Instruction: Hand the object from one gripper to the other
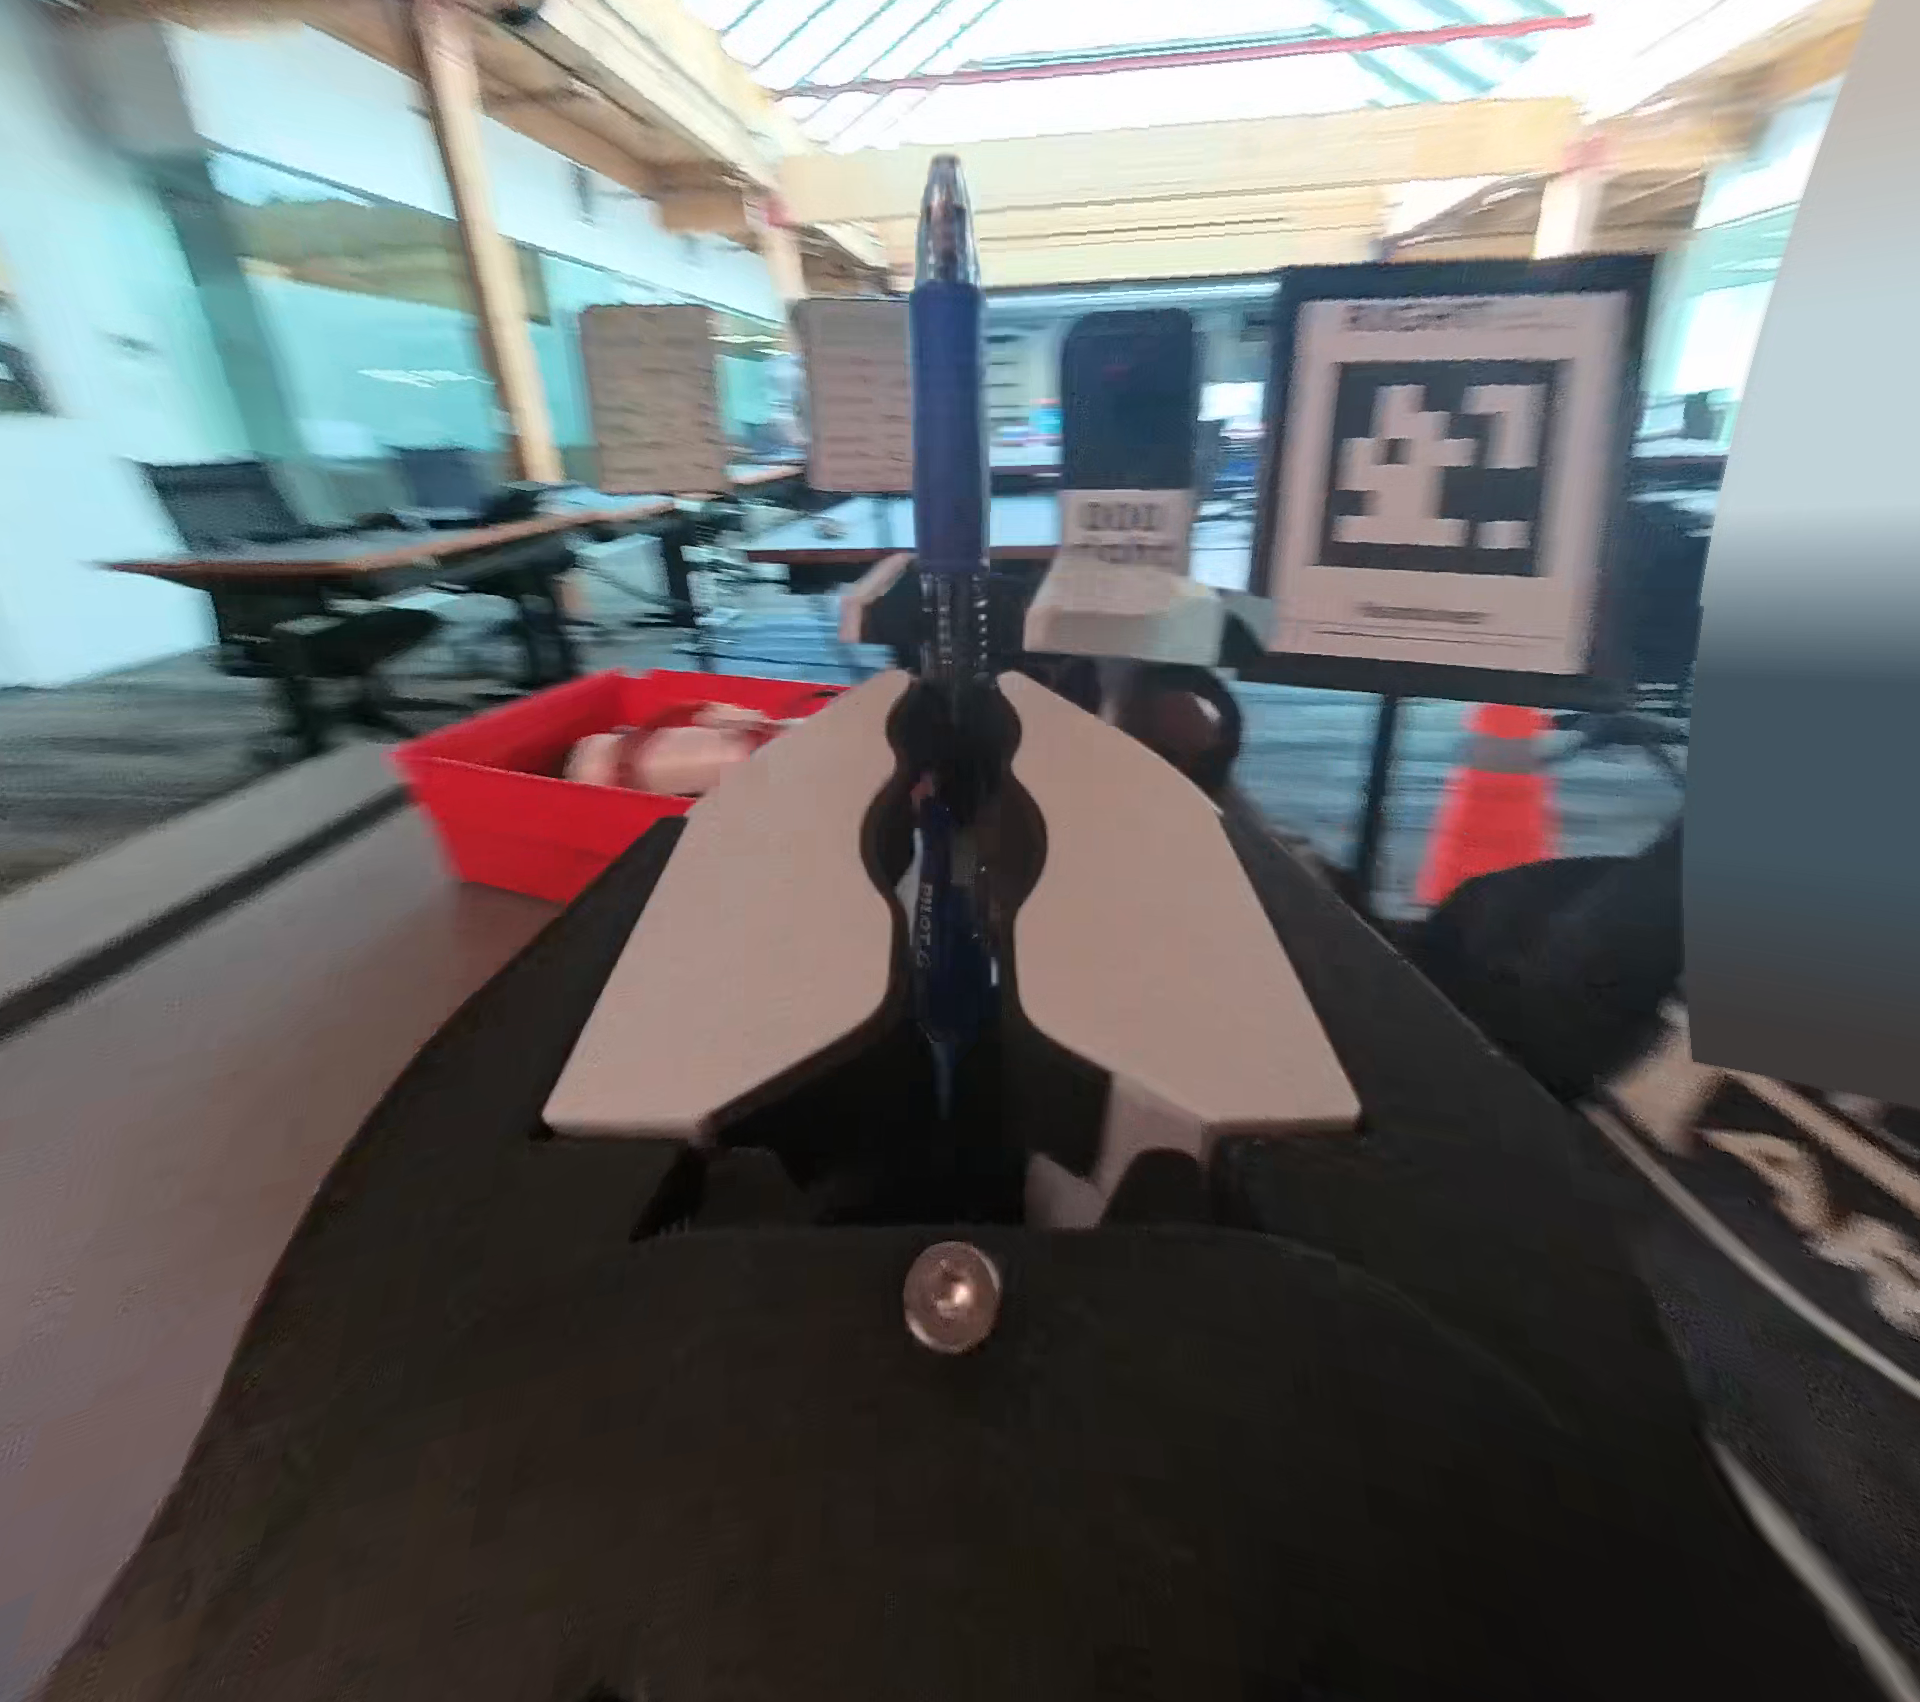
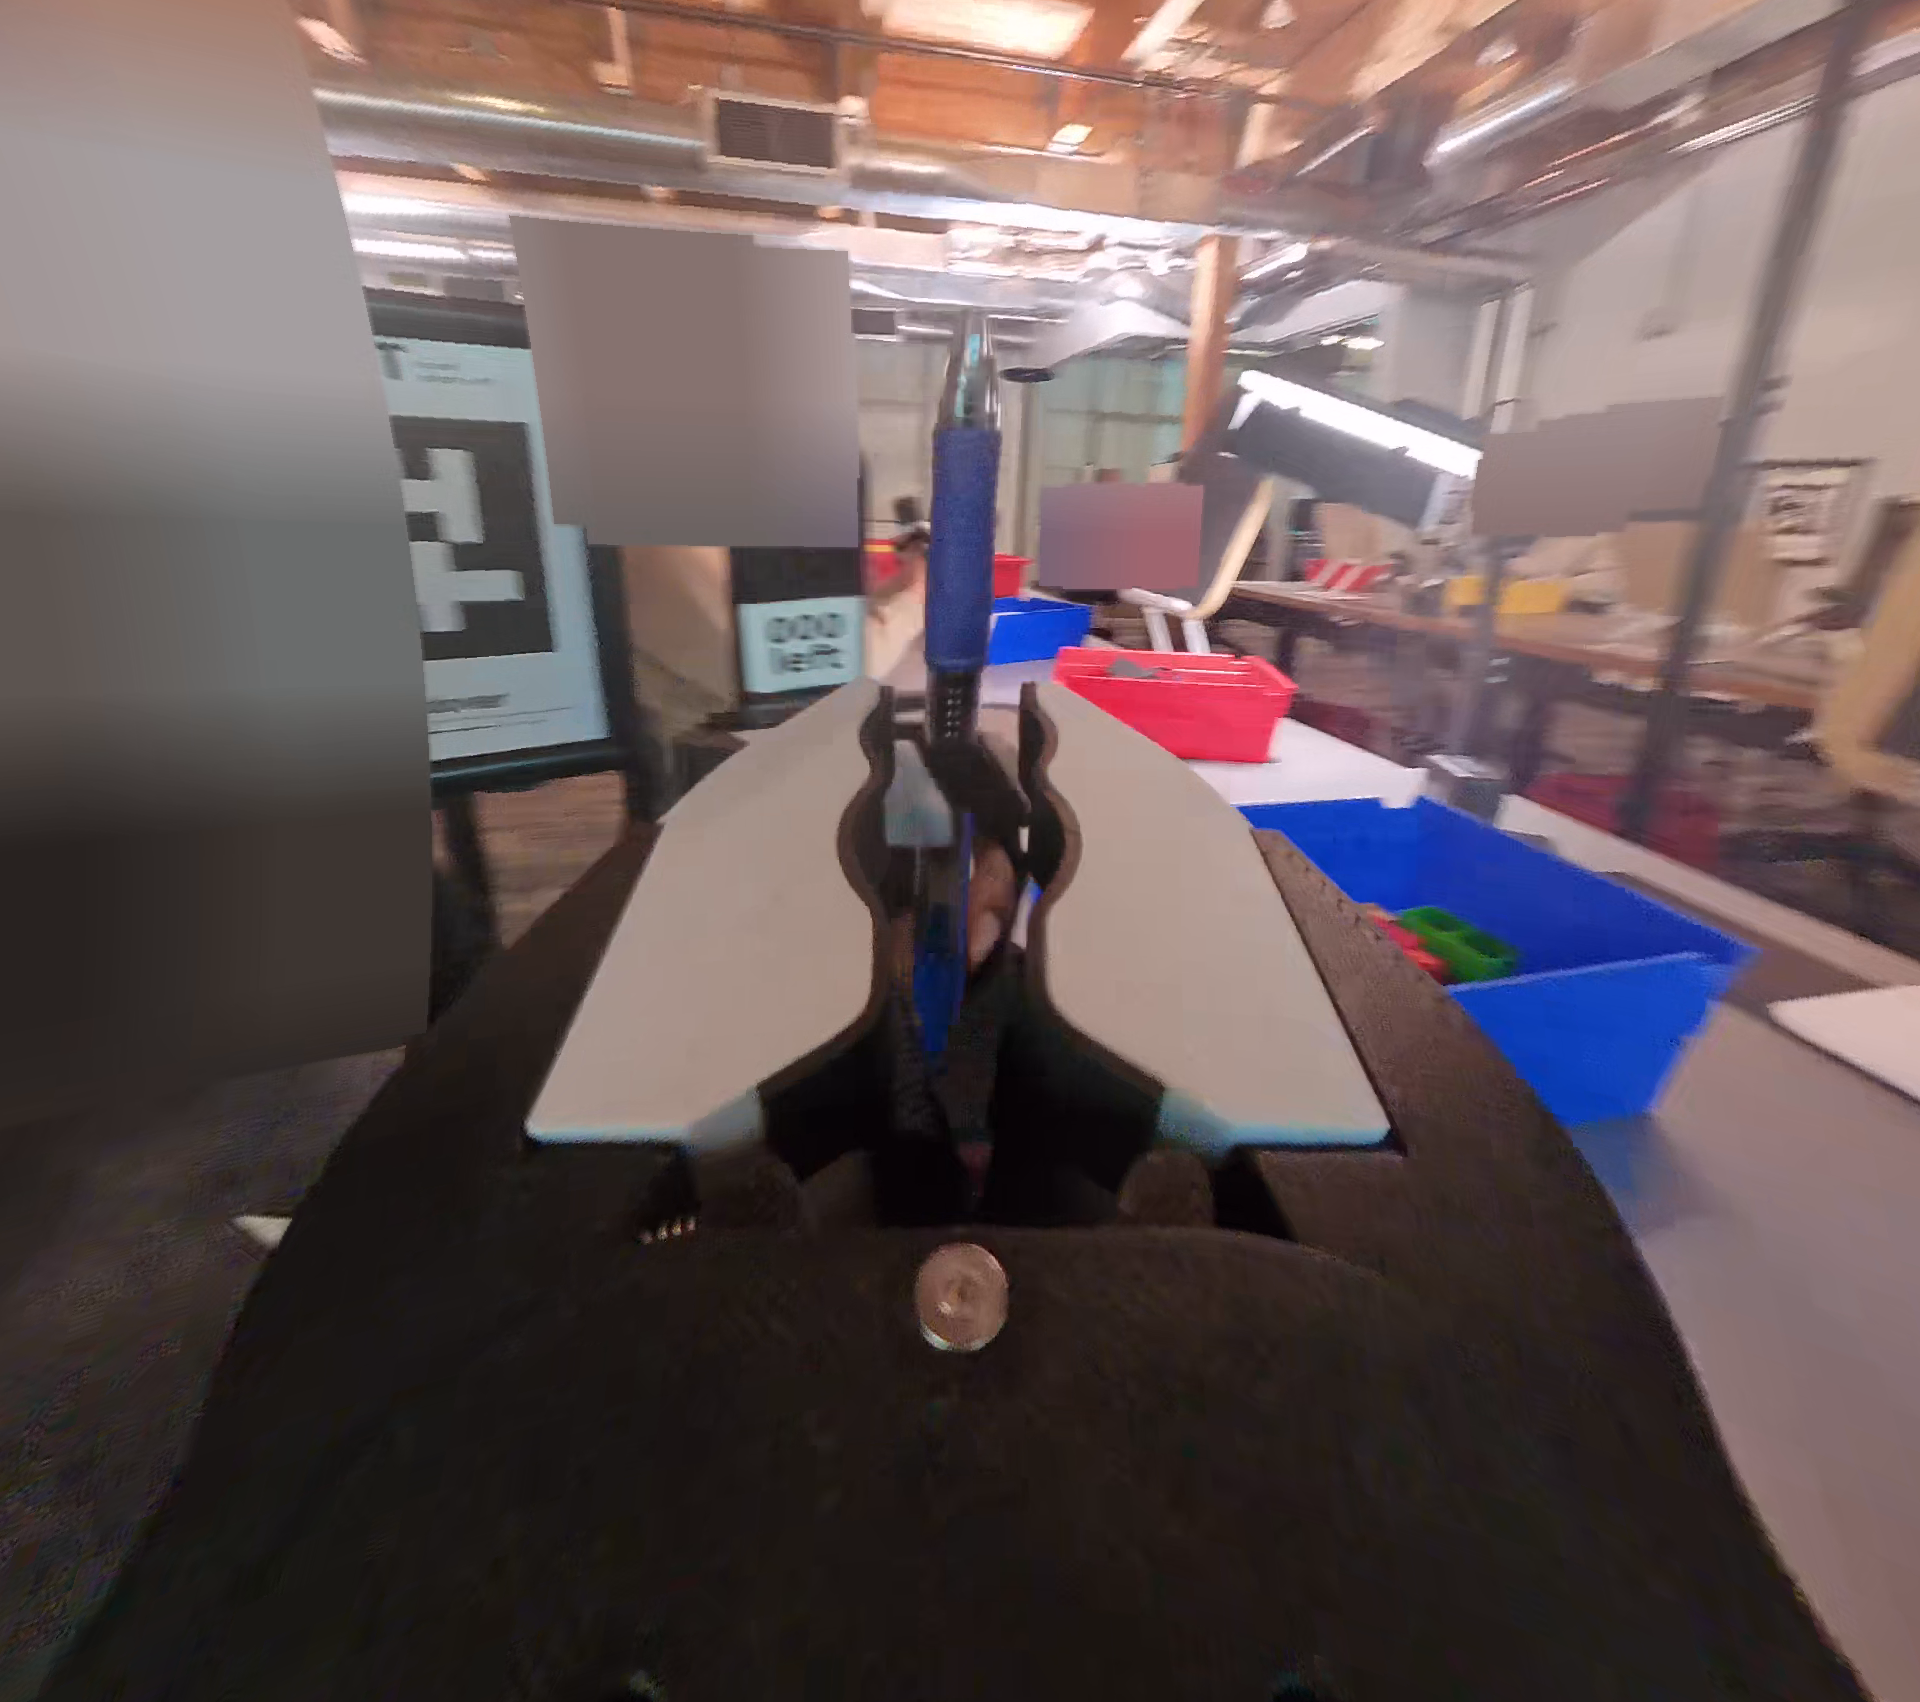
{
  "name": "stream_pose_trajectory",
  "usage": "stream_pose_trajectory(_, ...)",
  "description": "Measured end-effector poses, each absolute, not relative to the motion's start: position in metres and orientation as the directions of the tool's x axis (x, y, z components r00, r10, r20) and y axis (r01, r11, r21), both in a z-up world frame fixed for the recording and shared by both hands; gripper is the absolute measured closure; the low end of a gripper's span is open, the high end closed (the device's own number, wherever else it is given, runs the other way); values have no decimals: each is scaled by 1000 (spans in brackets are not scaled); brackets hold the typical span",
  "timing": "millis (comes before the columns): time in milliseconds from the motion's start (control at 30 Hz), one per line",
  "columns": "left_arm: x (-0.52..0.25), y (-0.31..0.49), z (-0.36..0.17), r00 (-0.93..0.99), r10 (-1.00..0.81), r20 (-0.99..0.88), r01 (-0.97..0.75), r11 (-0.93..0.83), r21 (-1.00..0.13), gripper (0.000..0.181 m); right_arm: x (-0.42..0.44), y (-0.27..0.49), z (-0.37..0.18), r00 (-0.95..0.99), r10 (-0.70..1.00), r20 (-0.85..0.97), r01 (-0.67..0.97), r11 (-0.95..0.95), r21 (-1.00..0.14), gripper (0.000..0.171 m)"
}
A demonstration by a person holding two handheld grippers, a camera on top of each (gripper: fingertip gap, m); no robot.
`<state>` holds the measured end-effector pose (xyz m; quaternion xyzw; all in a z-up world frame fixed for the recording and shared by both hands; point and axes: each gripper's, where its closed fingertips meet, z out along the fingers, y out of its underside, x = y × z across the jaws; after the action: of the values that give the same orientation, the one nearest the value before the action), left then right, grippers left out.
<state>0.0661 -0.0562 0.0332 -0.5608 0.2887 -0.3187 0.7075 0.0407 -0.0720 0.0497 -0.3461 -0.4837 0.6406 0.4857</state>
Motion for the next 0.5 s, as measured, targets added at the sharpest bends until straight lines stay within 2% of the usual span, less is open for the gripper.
stream_pose_trajectory(33,61,-52,34,689,-718,-98,85,214,-973,171,40,-70,49,-252,967,49,-289,-27,-957,146)
stream_pose_trajectory(200,56,-45,33,806,-521,-280,-117,323,-939,171,36,-67,50,-122,983,139,-308,95,-947,147)
stream_pose_trajectory(267,56,-41,30,824,-461,-330,-186,331,-925,171,36,-65,51,-82,983,165,-312,132,-941,160)
stream_pose_trajectory(333,56,-40,29,827,-418,-377,-241,341,-908,171,36,-66,49,-78,978,195,-292,164,-942,161)
stream_pose_trajectory(400,60,-44,28,801,-463,-380,-239,335,-912,170,38,-70,48,-118,972,203,-279,163,-946,161)
stream_pose_trajectory(500,76,-58,21,687,-667,-287,-146,260,-955,156,46,-83,47,-297,945,137,-255,60,-965,161)
